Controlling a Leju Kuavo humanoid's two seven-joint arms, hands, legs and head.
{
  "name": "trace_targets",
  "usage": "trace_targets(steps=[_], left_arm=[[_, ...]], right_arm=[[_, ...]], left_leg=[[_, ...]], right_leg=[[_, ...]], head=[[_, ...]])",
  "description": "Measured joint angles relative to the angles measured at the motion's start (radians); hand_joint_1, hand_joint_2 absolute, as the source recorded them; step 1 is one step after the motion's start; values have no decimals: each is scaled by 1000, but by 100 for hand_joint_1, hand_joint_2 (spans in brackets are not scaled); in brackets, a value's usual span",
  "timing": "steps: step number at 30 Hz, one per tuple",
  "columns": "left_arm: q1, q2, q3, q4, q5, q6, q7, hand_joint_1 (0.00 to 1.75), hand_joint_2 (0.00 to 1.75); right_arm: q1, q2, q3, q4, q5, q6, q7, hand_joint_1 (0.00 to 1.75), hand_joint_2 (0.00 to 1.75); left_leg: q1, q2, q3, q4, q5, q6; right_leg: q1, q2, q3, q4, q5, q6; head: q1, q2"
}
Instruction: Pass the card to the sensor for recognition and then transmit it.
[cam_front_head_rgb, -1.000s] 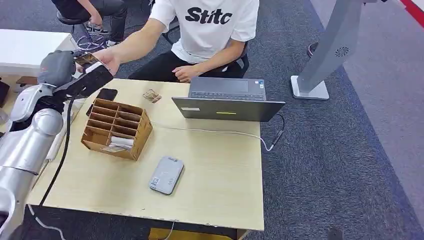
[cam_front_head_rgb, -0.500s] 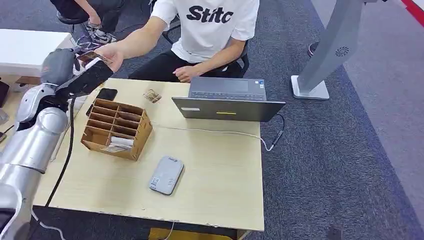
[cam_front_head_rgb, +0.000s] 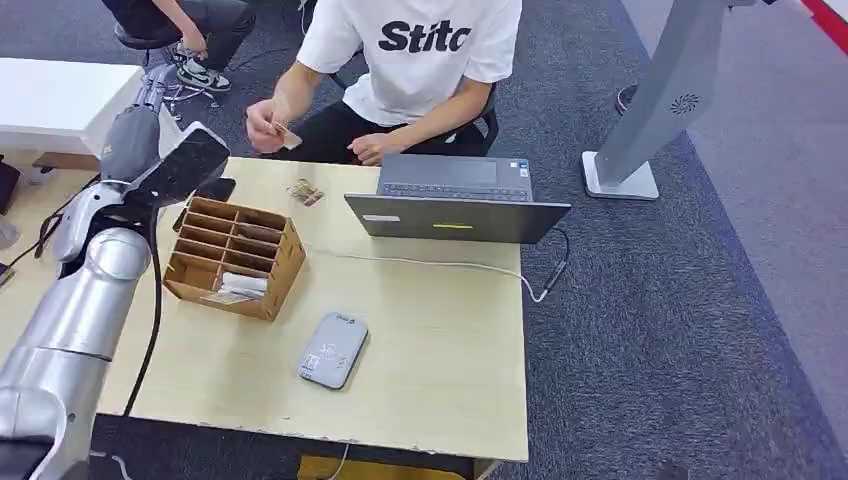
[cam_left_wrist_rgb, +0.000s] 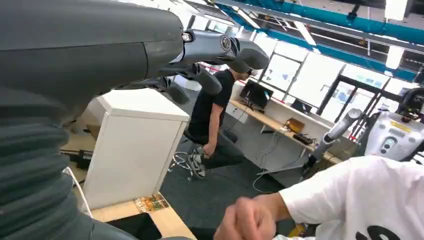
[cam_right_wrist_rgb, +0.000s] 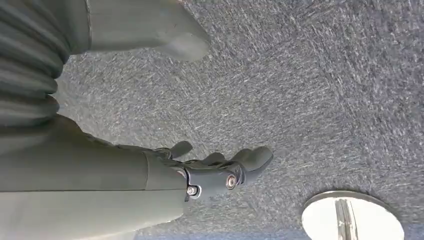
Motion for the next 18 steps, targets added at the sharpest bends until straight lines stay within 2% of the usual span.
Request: trace_targets(steps=[5, 9, 11, 18], left_arm=[[38, -20, -4, -58, -35, -28, 7, 0, 175], [52, -23, -26, -104, -68, -115, 25, 0, 175], [52, -18, -51, -123, -84, -155, 29, 0, 175], [65, 13, -125, -215, -86, -208, 18, 0, 175]], right_arm=[[5, 0, -5, 0, 0, 1, -2, 0, 175], [7, 0, -18, 0, -3, 1, -1, 0, 175], [7, 0, -23, 0, -3, 0, 2, 0, 175], [13, 1, -36, 0, -6, 0, 3, 0, 175]], left_leg=[[0, 0, 0, 0, 0, 0], [0, 0, 0, 0, 0, 0], [0, 0, 0, 0, 0, 0], [0, 0, 0, 0, 0, 0]], right_leg=[[0, 1, 0, 0, 0, 0], [0, 0, 0, 0, 0, 0], [0, 0, 0, 0, 0, 0], [0, 0, 0, 0, 0, 0]], head=[[0, 0], [0, 0], [0, 0], [0, 0]])
